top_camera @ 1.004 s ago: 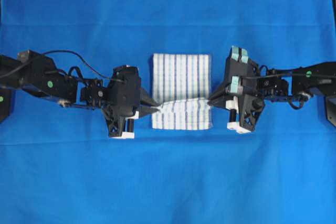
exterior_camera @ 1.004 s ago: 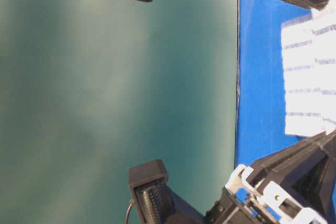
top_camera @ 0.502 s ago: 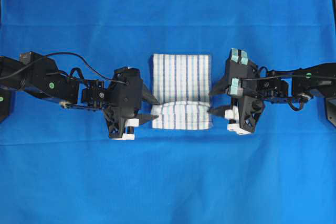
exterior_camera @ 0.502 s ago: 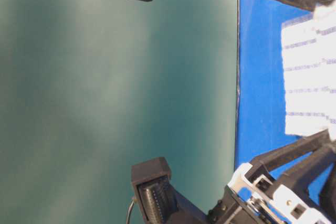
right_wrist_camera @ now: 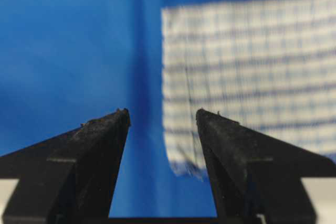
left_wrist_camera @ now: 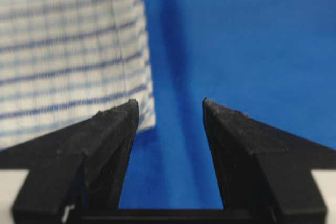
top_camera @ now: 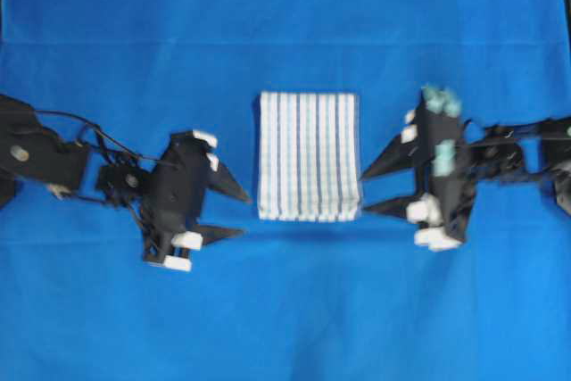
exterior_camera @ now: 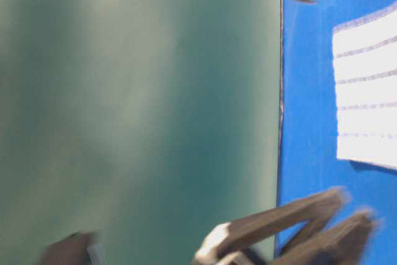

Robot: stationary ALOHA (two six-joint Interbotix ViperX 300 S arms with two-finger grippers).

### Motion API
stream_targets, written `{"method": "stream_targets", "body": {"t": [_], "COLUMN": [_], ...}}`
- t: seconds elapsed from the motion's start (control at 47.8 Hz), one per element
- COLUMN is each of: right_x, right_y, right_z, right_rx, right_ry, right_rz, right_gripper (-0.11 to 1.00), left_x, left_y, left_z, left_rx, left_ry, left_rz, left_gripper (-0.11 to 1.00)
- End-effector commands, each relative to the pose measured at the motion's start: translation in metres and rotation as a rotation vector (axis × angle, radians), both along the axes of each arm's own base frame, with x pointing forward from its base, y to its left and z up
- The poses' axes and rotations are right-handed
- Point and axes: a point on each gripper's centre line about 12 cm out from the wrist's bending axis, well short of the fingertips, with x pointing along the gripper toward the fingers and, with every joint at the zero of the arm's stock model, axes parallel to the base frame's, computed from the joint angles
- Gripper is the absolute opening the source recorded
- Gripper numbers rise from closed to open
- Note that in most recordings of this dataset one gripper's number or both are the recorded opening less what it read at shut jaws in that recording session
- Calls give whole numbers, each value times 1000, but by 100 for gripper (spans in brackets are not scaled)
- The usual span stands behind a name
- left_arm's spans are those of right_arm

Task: Fold a vertical towel.

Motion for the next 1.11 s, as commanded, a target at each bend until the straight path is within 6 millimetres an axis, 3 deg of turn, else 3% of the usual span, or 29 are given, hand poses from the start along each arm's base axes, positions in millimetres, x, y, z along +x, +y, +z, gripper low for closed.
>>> {"method": "stream_targets", "body": {"t": [0.0,0.293,0.565,0.711,0.858,1.088], "right_x": [-7,-59,-106,-133,-155,-168], "right_y": [-1,-19,-42,-55,-58,-57], "right_z": [31,97,125,122,107,69], "right_rx": [10,-29,-118,-159,-174,-155], "right_ry": [-99,-347,-397,-410,-447,-465], "right_rz": [1,-21,-86,-160,-202,-217], "right_gripper": [59,59,59,59,59,58], "left_x": [-9,-67,-135,-164,-191,-210], "left_y": [-1,12,40,48,53,56], "left_z": [36,111,141,138,118,85], "left_rx": [-14,-43,-46,-41,-43,-52], "left_ry": [-80,-320,-449,-476,-514,-524], "left_rz": [-9,-8,66,90,112,133], "left_gripper": [49,49,49,49,49,49]}}
